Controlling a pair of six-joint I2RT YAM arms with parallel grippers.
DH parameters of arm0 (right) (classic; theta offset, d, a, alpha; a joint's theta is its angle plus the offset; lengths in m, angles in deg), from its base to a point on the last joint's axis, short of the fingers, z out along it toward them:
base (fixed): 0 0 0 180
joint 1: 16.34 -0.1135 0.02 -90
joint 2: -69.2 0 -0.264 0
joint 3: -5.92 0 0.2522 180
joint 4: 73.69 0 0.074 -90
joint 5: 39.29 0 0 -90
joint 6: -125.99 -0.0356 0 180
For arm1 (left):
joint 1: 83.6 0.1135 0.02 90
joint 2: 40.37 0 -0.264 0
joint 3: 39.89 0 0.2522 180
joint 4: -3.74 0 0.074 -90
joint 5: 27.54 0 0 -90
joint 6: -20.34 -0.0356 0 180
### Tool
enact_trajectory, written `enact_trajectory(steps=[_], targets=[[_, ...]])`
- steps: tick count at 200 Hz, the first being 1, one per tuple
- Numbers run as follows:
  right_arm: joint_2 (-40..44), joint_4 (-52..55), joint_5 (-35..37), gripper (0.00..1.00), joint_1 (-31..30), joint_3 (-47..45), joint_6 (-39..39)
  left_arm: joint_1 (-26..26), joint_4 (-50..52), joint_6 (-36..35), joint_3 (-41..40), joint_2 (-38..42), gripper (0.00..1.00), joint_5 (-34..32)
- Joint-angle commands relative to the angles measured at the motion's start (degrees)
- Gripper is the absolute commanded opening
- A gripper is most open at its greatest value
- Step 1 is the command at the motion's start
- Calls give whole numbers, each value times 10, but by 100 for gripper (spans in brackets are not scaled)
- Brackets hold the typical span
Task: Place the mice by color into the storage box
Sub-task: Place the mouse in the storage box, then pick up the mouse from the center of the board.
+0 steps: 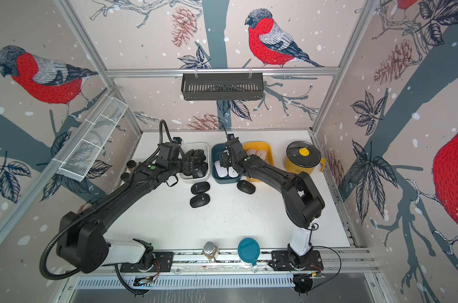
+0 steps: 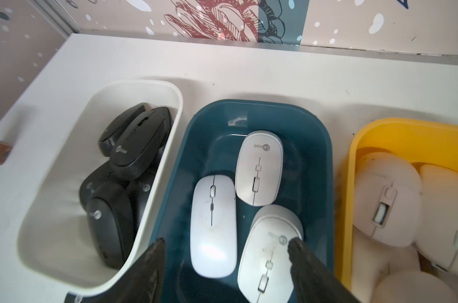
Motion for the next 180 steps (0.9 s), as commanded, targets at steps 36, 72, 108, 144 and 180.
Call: enact_trajectory(steps=[36, 72, 108, 144, 180], targets=[[127, -94, -95, 75, 2, -131, -7, -69, 12, 64, -69, 47, 79, -53], [170, -93, -151, 76, 1, -162, -1, -125, -39, 129, -190, 122, 79, -35], [183, -96, -178, 76, -4, -189, 3, -137, -114, 148, -294, 170, 79, -8], [177, -124, -183, 76, -39, -217, -4, -137, -158, 103, -330, 150, 78, 1], [165, -115, -125, 76, -79, -217, -16, -136, -204, 86, -338, 109, 77, -10]])
